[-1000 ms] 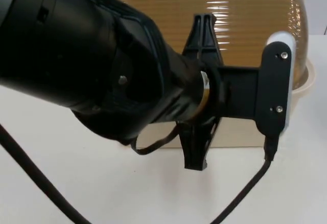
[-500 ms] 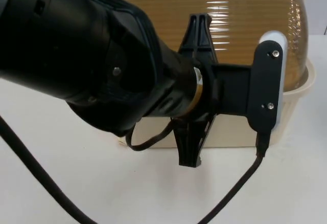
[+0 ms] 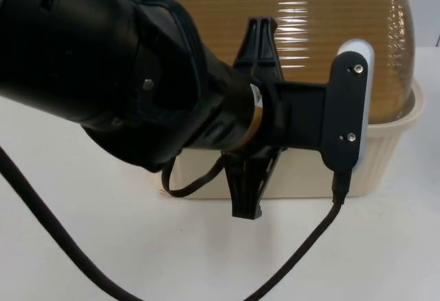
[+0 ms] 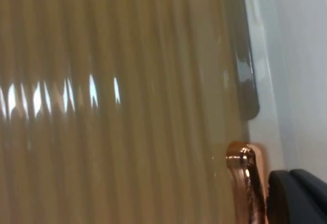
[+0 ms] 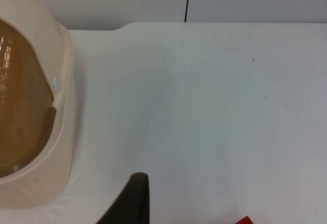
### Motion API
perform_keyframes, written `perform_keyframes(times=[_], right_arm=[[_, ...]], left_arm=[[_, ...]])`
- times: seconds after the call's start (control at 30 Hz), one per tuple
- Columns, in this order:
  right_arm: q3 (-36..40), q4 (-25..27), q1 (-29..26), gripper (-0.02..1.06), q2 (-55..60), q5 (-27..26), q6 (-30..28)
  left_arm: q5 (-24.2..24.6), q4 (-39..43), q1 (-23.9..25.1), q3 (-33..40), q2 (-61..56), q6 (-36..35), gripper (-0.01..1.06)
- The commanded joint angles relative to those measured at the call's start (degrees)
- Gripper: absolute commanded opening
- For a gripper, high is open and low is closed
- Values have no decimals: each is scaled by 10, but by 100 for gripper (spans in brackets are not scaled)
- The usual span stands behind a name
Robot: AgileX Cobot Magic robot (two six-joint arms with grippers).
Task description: Open the box lid with the left hand, place the block into the box with the right hand, then close the box lid with the left hand.
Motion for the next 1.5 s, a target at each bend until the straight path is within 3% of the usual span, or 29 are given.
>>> perform_keyframes(times=[0.0, 0.9, 1.47], right_arm=[[-4, 1, 2, 105, 0, -7, 7], [-4, 1, 2, 105, 0, -6, 10], [-4, 1, 2, 105, 0, -6, 10]], left_arm=[[-5, 1, 0, -3, 0, 0, 0], [3, 1, 7, -6, 12, 10, 0], [56, 1, 7, -6, 12, 15, 0]])
